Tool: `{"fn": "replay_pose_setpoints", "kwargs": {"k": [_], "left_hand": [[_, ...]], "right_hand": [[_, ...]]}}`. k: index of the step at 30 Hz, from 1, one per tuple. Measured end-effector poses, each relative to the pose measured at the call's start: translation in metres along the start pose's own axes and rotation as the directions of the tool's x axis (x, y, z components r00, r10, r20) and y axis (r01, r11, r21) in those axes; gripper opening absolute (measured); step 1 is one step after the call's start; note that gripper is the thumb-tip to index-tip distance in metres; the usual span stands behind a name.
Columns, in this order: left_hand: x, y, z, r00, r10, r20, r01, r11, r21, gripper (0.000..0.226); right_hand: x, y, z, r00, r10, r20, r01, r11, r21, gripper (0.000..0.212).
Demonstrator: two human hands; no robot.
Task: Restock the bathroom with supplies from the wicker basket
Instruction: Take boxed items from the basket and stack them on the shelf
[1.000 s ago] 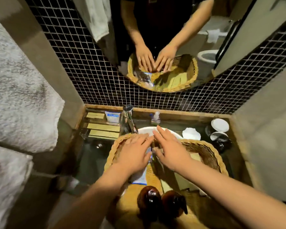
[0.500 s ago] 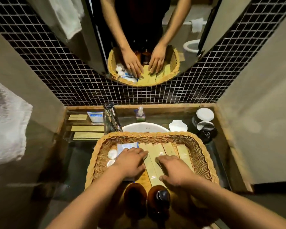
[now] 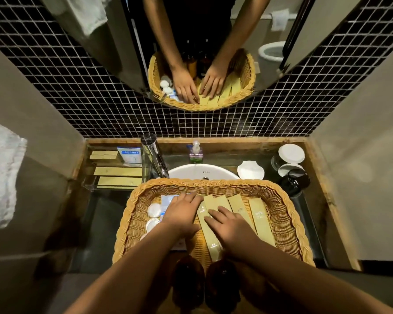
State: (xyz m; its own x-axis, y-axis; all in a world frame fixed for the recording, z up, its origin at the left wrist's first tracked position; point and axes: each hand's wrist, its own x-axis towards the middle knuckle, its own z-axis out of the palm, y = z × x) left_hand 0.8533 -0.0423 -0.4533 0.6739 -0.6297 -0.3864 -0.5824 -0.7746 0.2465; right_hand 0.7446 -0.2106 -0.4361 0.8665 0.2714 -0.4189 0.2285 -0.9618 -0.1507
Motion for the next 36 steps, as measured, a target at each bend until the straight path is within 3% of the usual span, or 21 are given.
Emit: {"fn": "replay_pose_setpoints", "kwargs": {"k": [7, 10, 15, 20, 25, 28, 32, 36], "left_hand": [[0.004, 0.0, 0.001, 0.99, -0.125, -0.067, 0.093, 0.927, -0.362, 0.086], [0.006, -0.004, -0.003, 0.988, -0.146, -0.059, 0.088, 0.82, -0.565, 0.082], [0.008, -0.003, -0.009, 0.966, -0.21, -0.148, 0.048, 0.714, -0.699, 0.055], [0.004, 0.002, -0.019, 0.928, -0.339, -0.155, 0.009, 0.435, -0.9, 0.036], [-0.009, -0.002, -0.046, 0.898, -0.389, -0.204, -0.059, 0.352, -0.934, 0.028], [-0.018, -0.013, -0.071, 0.837, -0.48, -0.263, -0.105, 0.332, -0.937, 0.026], [-0.033, -0.037, -0.105, 0.717, -0.622, -0.316, -0.22, 0.227, -0.949, 0.024], [-0.049, -0.07, -0.126, 0.547, -0.777, -0.311, -0.28, 0.18, -0.943, 0.02]], "right_hand": [[-0.003, 0.0, 0.001, 0.999, 0.022, -0.039, -0.02, 0.999, 0.046, 0.091], [-0.001, 0.002, 0.0, 1.0, 0.03, -0.011, -0.029, 0.998, 0.056, 0.106], [0.003, -0.002, -0.003, 1.0, 0.027, -0.01, -0.026, 0.998, 0.062, 0.129], [0.011, -0.011, -0.009, 0.991, 0.112, -0.078, -0.083, 0.948, 0.308, 0.122], [0.015, -0.018, -0.028, 0.966, 0.189, -0.178, -0.069, 0.849, 0.524, 0.115], [0.019, -0.021, -0.043, 0.957, 0.181, -0.226, -0.022, 0.823, 0.568, 0.107], [0.03, -0.027, -0.064, 0.93, 0.179, -0.322, 0.022, 0.846, 0.532, 0.074], [0.052, -0.039, -0.088, 0.905, 0.141, -0.401, 0.05, 0.902, 0.43, 0.059]]}}
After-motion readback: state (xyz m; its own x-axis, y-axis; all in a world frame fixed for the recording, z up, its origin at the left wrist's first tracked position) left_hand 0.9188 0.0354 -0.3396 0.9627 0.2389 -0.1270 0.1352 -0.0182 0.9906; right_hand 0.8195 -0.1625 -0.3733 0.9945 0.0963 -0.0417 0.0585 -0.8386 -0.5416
